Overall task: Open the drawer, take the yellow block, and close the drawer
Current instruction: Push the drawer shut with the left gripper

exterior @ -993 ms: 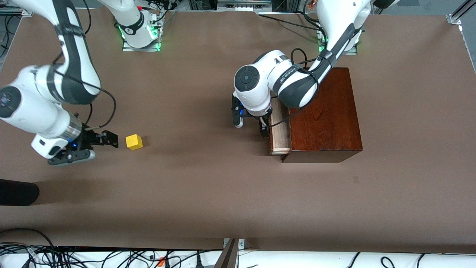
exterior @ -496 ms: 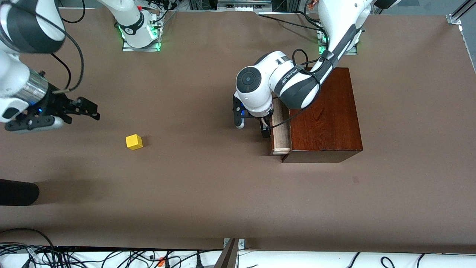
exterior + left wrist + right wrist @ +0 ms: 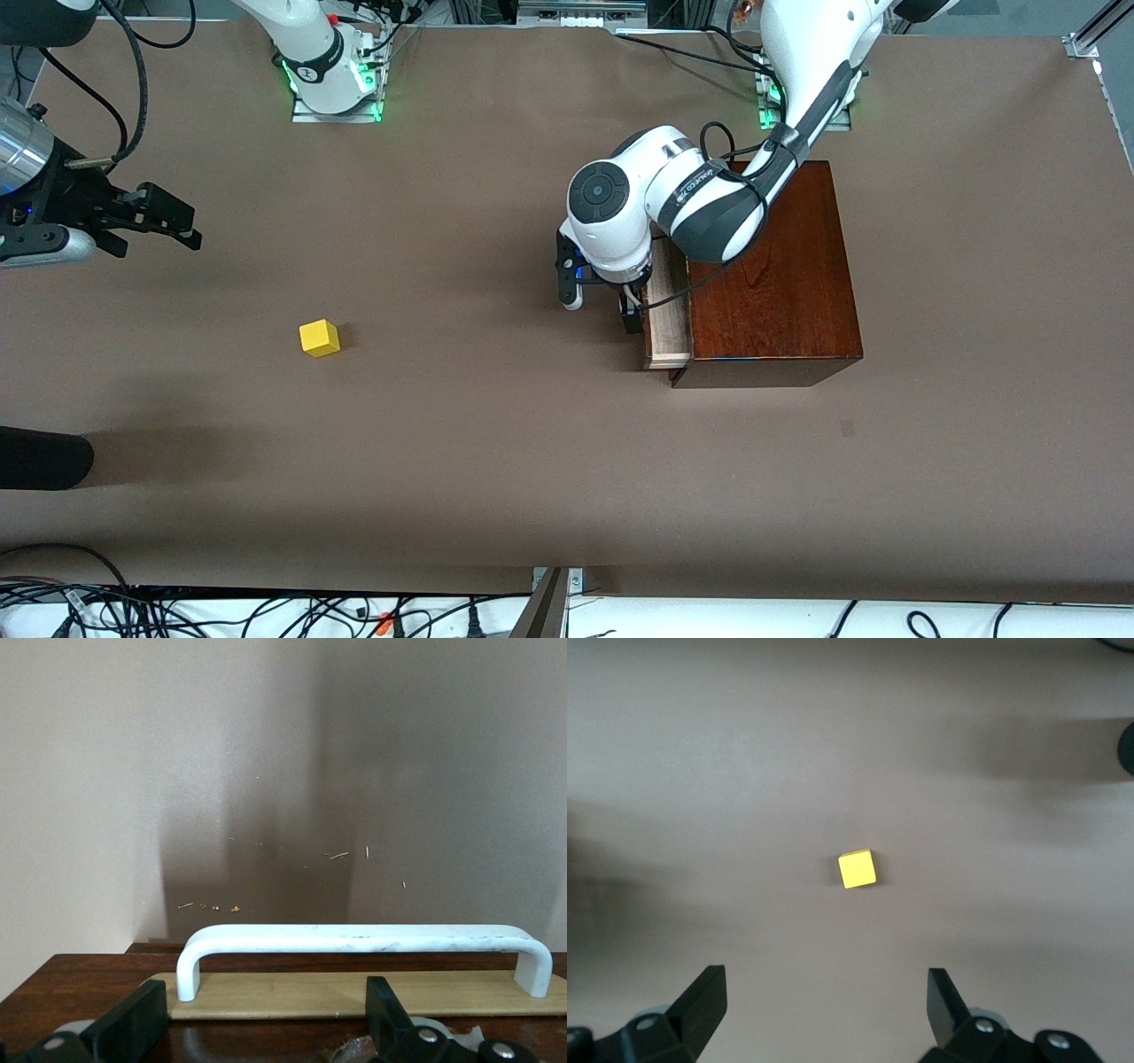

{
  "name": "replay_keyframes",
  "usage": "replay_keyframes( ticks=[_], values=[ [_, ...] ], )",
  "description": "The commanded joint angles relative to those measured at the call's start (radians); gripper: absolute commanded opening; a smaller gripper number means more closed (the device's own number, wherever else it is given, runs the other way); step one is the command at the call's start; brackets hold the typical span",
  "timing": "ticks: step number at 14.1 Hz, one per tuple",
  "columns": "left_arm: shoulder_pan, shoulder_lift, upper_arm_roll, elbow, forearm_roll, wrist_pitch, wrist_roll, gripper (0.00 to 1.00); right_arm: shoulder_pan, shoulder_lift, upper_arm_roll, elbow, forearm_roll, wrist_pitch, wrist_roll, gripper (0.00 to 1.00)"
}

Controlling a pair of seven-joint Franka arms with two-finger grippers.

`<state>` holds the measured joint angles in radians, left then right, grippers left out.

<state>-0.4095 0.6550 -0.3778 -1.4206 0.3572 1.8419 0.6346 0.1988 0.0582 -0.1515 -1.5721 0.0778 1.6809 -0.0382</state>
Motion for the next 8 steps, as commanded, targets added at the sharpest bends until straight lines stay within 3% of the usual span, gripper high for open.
replay_keyframes(
  ticks=[1, 5, 8],
  values=[
    [0.026, -0.028, 0.027, -0.053, 0.094, 0.007, 0.025, 1.0, -0.001, 0.012, 0.006, 0.043, -0.039, -0.027, 0.018, 1.0],
    [0.014, -0.052, -0.004, -0.098, 0.094, 0.002, 0.08, 1.0, -0.001, 0.012, 0.007, 0.043, -0.044, -0.05, 0.02, 1.0],
    [0.017, -0.06, -0.006, -0.098, 0.094, -0.009, 0.112, 1.0, 0.03, 0.012, 0.026, 0.043, -0.067, -0.056, 0.136, 1.0]
  ],
)
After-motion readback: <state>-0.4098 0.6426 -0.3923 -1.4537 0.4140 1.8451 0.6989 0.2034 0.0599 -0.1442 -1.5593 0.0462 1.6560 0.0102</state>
